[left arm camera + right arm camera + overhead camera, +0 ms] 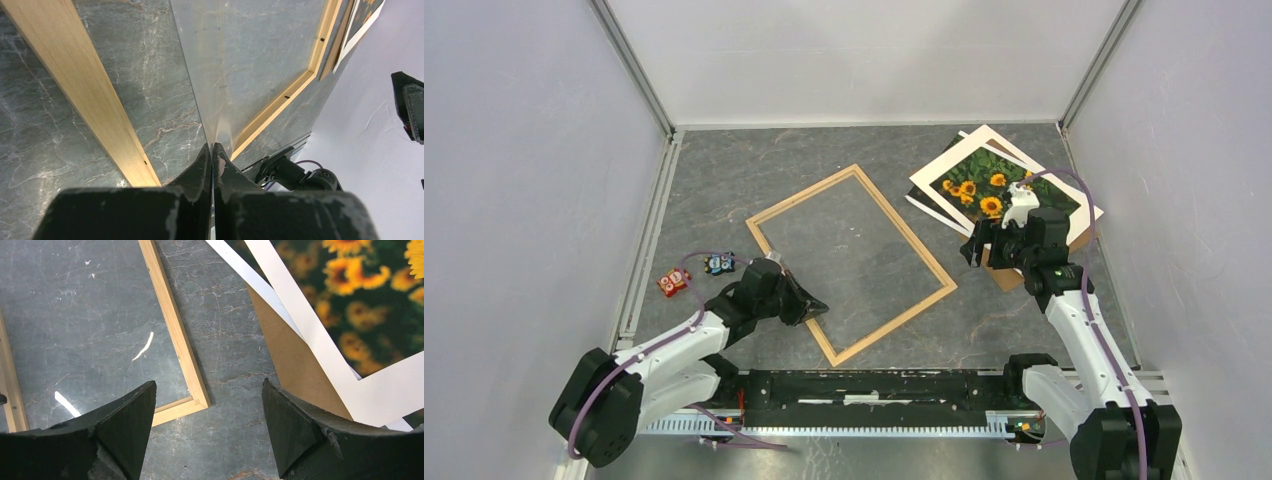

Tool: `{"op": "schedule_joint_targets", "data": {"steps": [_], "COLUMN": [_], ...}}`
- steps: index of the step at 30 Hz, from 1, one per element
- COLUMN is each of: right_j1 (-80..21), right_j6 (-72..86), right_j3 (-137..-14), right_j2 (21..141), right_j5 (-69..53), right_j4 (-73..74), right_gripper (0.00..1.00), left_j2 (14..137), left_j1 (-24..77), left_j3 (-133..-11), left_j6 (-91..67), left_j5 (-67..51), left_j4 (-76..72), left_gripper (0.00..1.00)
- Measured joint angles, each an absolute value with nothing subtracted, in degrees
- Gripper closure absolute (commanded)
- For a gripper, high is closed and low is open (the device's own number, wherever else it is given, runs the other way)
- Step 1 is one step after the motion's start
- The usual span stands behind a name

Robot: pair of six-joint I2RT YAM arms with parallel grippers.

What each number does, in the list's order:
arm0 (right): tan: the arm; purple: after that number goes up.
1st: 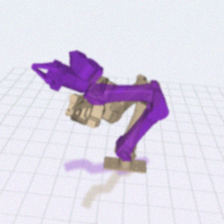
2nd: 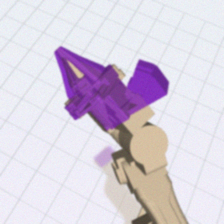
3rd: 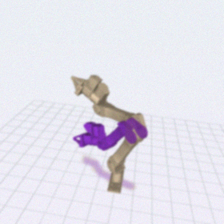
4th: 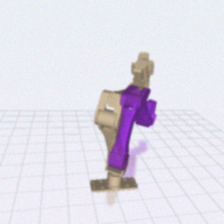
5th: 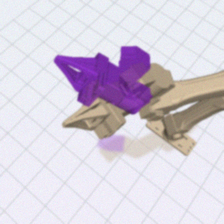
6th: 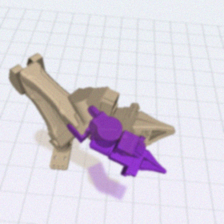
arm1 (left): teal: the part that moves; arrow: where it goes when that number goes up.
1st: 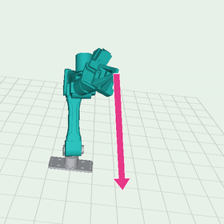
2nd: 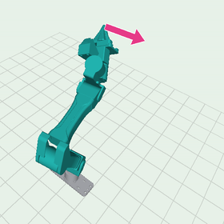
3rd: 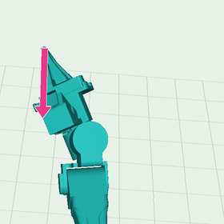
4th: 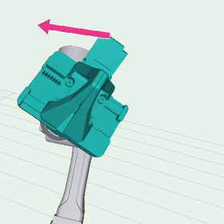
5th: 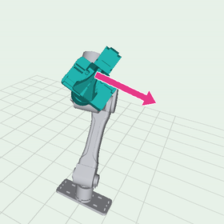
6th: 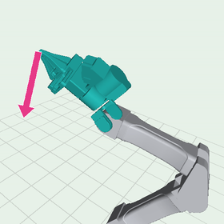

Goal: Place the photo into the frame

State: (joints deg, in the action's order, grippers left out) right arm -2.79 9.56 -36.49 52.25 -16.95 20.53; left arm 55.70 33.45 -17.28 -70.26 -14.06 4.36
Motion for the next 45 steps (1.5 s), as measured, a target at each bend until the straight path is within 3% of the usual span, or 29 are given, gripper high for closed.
{"op": "schedule_joint_targets", "data": {"steps": [4,9,17,20,28,35,38,45], "right_j1": [-3.0,-3.1,-3.4,-3.6,-5.1,-7.1,-8.0,-8.5], "right_j6": [9.5,9.5,9.6,9.6,9.8,9.8,10.0,10.8], "right_j3": [-36.5,-36.5,-35.5,-34.4,-31.2,-30.9,-30.9,-30.9], "right_j2": [52.2,52.3,52.4,52.7,57.2,62.6,65.3,70.0], "right_j5": [-17.0,-16.9,-17.0,-17.0,-18.5,-20.1,-20.5,-20.3], "right_j4": [20.5,20.5,20.1,19.6,17.0,13.8,12.2,9.0], "right_gripper": [0.18,0.18,0.18,0.18,0.18,0.18,0.19,0.19], "left_j2": [56.8,55.8,55.7,57.5,60.4,61.9,63.6,65.5], "left_j1": [33.5,33.5,33.5,33.5,33.5,33.5,33.5,33.5], "left_j3": [-17.3,-17.3,-17.3,-17.3,-16.7,-15.2,-15.2,-15.2], "left_j6": [-70.3,-70.4,-70.5,-70.5,-70.7,-71.8,-72.1,-72.5], "left_j5": [-14.2,-14.0,-14.1,-14.2,-15.2,-16.4,-18.0,-20.1], "left_j4": [4.1,4.1,2.1,0.0,-3.7,-4.9,-5.2,-5.5], "left_gripper": [0.61,0.42,0.29,0.29,0.48,0.5,0.62,0.72]}}
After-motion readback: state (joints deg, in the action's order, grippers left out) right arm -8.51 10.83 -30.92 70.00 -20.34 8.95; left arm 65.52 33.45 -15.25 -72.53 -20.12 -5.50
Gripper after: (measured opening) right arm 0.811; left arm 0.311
